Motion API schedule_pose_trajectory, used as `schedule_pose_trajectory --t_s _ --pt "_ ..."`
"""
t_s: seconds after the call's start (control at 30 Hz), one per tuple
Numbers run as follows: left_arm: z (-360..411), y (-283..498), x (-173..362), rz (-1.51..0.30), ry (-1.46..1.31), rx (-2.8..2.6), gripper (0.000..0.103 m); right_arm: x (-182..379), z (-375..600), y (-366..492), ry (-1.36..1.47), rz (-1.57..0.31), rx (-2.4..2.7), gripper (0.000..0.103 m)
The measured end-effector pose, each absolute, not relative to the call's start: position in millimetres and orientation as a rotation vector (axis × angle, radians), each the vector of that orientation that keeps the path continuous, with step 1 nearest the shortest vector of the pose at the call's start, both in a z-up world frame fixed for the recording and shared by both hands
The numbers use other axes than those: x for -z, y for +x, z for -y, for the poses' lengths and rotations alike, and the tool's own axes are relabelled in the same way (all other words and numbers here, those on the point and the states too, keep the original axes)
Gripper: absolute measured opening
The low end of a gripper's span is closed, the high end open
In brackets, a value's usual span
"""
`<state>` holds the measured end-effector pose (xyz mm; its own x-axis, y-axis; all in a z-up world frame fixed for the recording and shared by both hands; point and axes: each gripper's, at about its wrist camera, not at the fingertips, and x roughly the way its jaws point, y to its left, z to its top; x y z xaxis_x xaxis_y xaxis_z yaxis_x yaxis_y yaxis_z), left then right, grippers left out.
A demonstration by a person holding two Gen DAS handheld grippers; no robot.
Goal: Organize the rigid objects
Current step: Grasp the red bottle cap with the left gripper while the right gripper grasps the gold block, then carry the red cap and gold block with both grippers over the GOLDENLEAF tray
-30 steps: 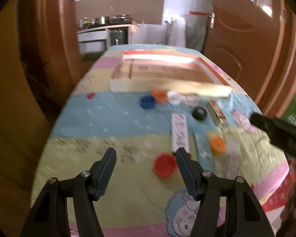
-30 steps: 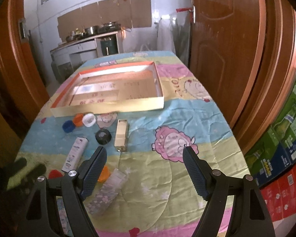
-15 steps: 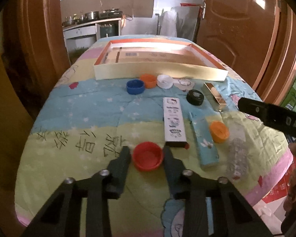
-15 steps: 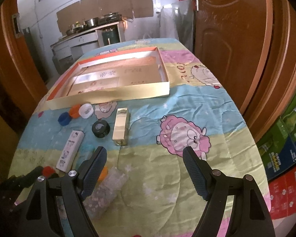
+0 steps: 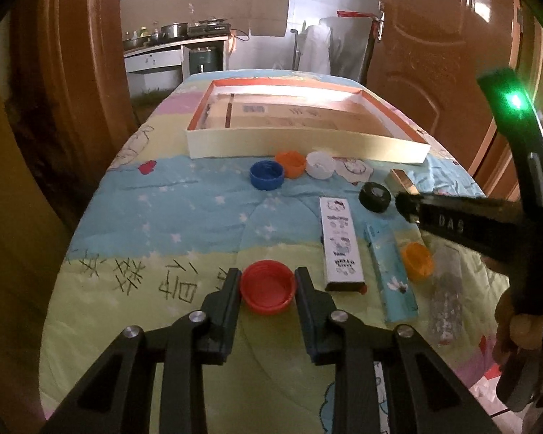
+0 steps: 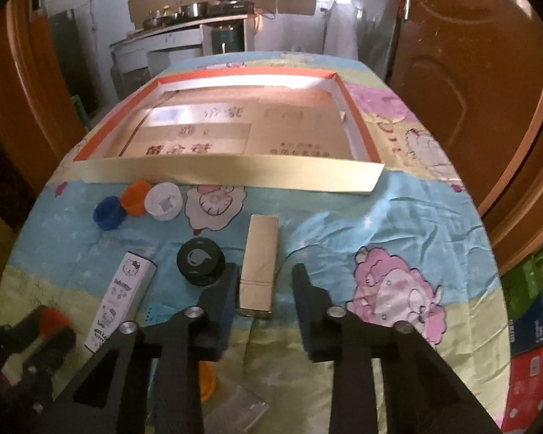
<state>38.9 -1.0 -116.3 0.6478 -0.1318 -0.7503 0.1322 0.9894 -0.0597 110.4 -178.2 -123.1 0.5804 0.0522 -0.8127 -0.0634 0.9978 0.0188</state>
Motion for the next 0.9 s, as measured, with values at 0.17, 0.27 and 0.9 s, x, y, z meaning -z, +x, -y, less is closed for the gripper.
schedule_pose_trajectory --t_s 0.17,0.27,0.9 --pt "-3.4 47.3 114.0 -0.858 -0.023 0.156 0.030 126.4 179.6 111.2 0.004 -0.956 -0.089 0.019" --pt "-5.2 50.9 113.4 -0.860 -0.035 0.155 0.030 126.2 182.8 111.1 0.019 -0.958 -0.100 0.019" --pt "-1.3 73.6 81.1 -0.803 -0.032 0.133 0.030 89.5 186.5 98.3 0.019 -0.864 -0.124 0.018"
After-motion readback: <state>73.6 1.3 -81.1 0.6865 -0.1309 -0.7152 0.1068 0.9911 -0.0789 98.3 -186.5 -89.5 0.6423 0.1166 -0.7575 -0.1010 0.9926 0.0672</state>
